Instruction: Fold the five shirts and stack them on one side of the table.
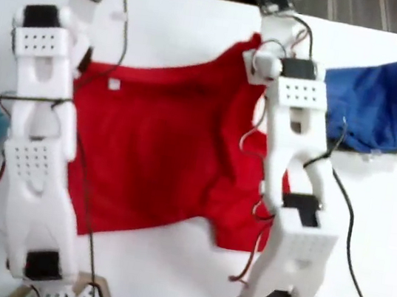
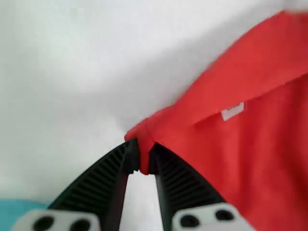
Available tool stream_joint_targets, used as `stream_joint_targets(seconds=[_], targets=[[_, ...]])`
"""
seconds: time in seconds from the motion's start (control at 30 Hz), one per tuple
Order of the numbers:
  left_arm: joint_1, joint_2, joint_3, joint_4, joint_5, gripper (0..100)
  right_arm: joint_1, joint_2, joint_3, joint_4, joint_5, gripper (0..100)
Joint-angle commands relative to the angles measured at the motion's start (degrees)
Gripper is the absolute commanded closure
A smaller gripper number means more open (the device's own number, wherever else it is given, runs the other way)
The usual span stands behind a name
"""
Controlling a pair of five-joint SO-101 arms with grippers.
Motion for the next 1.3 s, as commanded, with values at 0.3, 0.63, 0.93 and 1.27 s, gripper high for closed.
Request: stream_joint_targets(seconds=[0.3, 0.63, 0.93, 1.27], targets=[[0.0, -1.0, -5.2, 5.5, 0.3, 97, 1.8, -2.0, -6.2, 8.2, 0.5, 97.9], [4.0, -27.5, 30.1, 4.6, -0.4, 97, 5.8, -9.5, -6.2, 17.5, 5.2, 97.9], [4.2, -35.1, 44.6, -7.5, 0.3, 97, 5.3, -0.4, -6.2, 3.9, 7.8, 97.9], [4.1, -25.2, 44.0, -15.4, 3.3, 97, 5.8, 21.4, -6.8, -24.2, 8.3, 97.9]])
